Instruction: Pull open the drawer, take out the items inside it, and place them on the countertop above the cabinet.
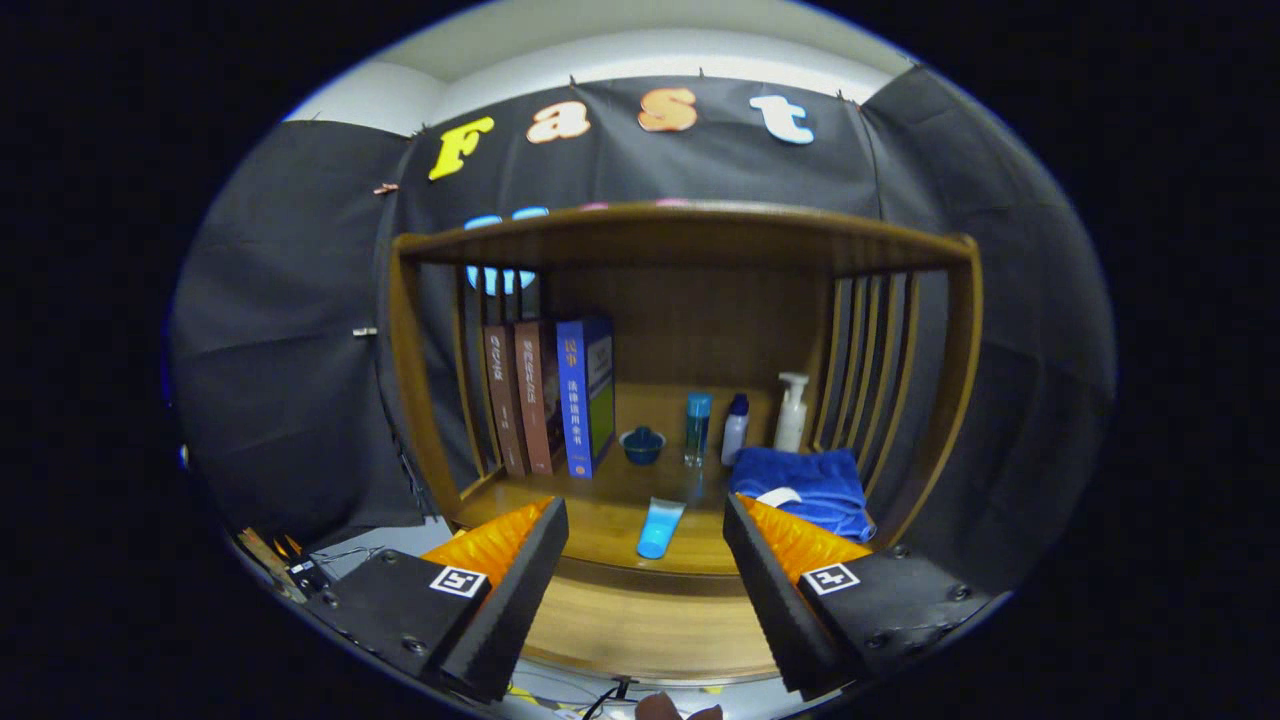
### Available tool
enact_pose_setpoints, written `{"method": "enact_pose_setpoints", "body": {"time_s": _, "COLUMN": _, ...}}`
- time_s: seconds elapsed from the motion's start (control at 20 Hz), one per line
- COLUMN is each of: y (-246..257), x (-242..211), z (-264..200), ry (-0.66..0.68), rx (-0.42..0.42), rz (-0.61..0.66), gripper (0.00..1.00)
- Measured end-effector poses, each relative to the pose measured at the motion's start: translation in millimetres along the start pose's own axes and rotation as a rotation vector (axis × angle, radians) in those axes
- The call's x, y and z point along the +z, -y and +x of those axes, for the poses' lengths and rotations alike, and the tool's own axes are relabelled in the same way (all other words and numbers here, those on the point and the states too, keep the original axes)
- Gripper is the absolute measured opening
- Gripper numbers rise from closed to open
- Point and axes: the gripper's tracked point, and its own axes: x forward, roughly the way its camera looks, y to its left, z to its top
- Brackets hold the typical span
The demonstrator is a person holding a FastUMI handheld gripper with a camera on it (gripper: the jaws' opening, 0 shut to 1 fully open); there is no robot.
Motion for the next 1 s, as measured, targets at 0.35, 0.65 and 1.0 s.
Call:
{"method": "enact_pose_setpoints", "body": {"time_s": 0.35, "y": -13, "x": -45, "z": -35, "ry": 0.104, "rx": 0.045, "rz": -0.056, "gripper": 0.99}}
{"method": "enact_pose_setpoints", "body": {"time_s": 0.65, "y": -7, "x": -146, "z": -37, "ry": 0.059, "rx": -0.036, "rz": -0.06, "gripper": 0.99}}
{"method": "enact_pose_setpoints", "body": {"time_s": 1.0, "y": -35, "x": -234, "z": -49, "ry": 0.002, "rx": -0.089, "rz": -0.005, "gripper": 0.99}}
